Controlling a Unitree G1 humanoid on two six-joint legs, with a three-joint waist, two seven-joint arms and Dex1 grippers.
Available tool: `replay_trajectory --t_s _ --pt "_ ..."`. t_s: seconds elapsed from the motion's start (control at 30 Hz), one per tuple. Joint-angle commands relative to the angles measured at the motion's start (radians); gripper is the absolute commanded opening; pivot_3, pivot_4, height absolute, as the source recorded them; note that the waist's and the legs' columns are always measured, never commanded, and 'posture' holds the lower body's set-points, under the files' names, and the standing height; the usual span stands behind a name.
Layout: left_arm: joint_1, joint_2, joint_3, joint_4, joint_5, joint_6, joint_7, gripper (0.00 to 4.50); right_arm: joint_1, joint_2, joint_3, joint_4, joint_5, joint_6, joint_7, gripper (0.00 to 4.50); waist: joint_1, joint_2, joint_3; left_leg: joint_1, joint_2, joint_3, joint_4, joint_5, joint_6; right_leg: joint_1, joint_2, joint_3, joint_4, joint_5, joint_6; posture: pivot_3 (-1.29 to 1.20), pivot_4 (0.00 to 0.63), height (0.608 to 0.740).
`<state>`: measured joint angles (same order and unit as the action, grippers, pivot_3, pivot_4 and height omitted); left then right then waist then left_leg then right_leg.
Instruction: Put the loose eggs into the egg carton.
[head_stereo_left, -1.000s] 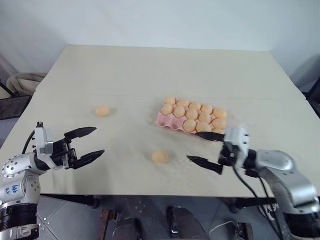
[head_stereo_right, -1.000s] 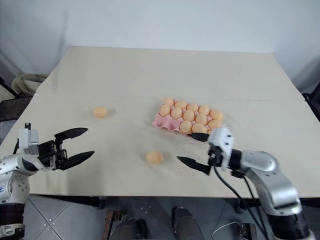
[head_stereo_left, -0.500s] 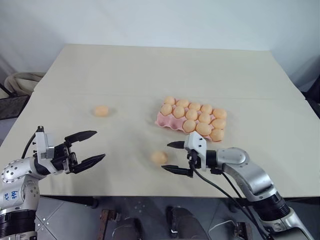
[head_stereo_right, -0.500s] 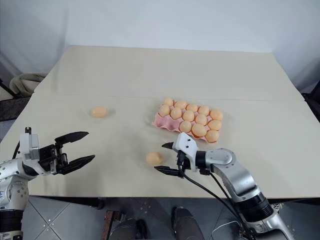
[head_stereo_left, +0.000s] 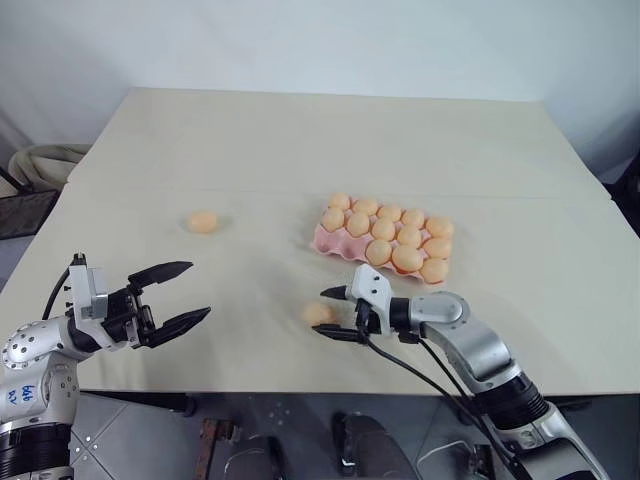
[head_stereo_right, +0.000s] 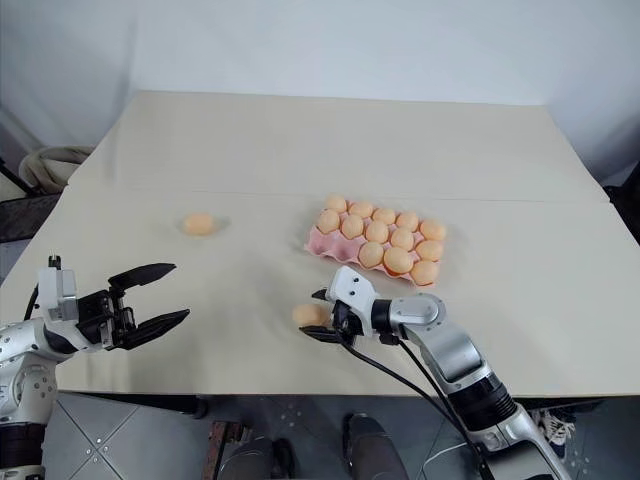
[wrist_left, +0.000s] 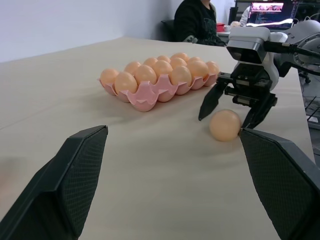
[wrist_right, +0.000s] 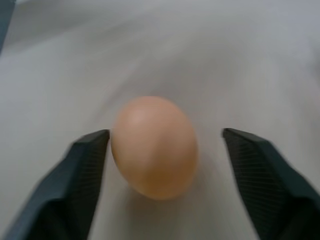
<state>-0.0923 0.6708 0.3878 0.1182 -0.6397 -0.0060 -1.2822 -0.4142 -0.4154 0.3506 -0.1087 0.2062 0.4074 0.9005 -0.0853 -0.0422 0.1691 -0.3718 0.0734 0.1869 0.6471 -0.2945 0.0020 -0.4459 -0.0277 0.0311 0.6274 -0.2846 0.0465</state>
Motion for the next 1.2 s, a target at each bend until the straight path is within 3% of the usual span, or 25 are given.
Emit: replay_trajectory --t_s 0.03,0.1,0.2,0.37,0.6,0.93,1.2 --pt "0.001 -0.005 0.017 -0.033 -0.017 -0.013 0.001 4.50 -0.011 0.008 -0.016 -0.037 0.014 -0.023 0.011 2.10 0.000 0.000 0.000 0.000 0.000 0.000 0.000 0.000 0.000 0.000 0.000 0.000 0.000 0.000 0.000 0.00 0.150 0.740" --pt "-0.003 -0.006 0.016 -0.030 -0.016 -0.014 0.002 4.50 -0.022 0.012 -0.040 -0.056 0.031 -0.015 0.006 1.62 0.001 0.000 0.000 0.000 0.000 0.000 0.000 0.000 -0.001 0.000 0.000 0.000 0.000 0.000 0.000 0.00 0.150 0.740" --pt "-0.007 -0.008 0.014 -0.026 -0.014 -0.016 0.002 4.50 -0.061 0.017 -0.096 -0.073 0.056 0.012 -0.026 1.42 0.000 0.000 0.000 0.000 0.000 0.000 0.000 0.000 -0.001 0.000 0.000 0.000 0.000 0.000 0.000 0.00 0.150 0.740" --pt "-0.012 -0.013 0.010 -0.017 -0.011 -0.020 0.003 4.50 -0.165 0.005 -0.194 -0.036 0.046 0.072 -0.116 1.42 0.000 0.000 0.000 0.000 0.000 0.000 0.000 -0.002 -0.005 0.000 0.000 0.000 0.000 0.000 0.000 0.00 0.150 0.740" --pt "-0.045 -0.029 -0.007 0.008 0.002 -0.030 0.004 4.50 -0.248 0.002 -0.189 0.136 -0.055 0.017 -0.185 1.42 0.000 0.000 0.000 -0.001 0.000 0.000 -0.001 0.000 -0.002 -0.001 0.000 -0.001 -0.001 -0.001 -0.001 0.00 0.150 0.740" --pt "-0.034 -0.030 0.001 0.000 0.001 -0.036 0.010 4.50 -0.270 0.019 -0.183 0.192 -0.089 -0.003 -0.195 1.42 -0.004 0.000 0.000 -0.001 0.001 0.000 0.000 0.000 -0.002 -0.002 0.002 -0.001 0.000 0.000 0.000 0.00 0.150 0.740" --pt "-0.035 -0.029 0.000 0.003 0.001 -0.037 0.016 4.50 -0.253 -0.001 -0.190 0.128 -0.059 0.029 -0.140 4.15 -0.003 0.001 0.000 -0.001 0.002 0.000 0.000 0.000 -0.002 -0.002 0.002 -0.001 0.000 0.000 0.000 0.00 0.150 0.740"
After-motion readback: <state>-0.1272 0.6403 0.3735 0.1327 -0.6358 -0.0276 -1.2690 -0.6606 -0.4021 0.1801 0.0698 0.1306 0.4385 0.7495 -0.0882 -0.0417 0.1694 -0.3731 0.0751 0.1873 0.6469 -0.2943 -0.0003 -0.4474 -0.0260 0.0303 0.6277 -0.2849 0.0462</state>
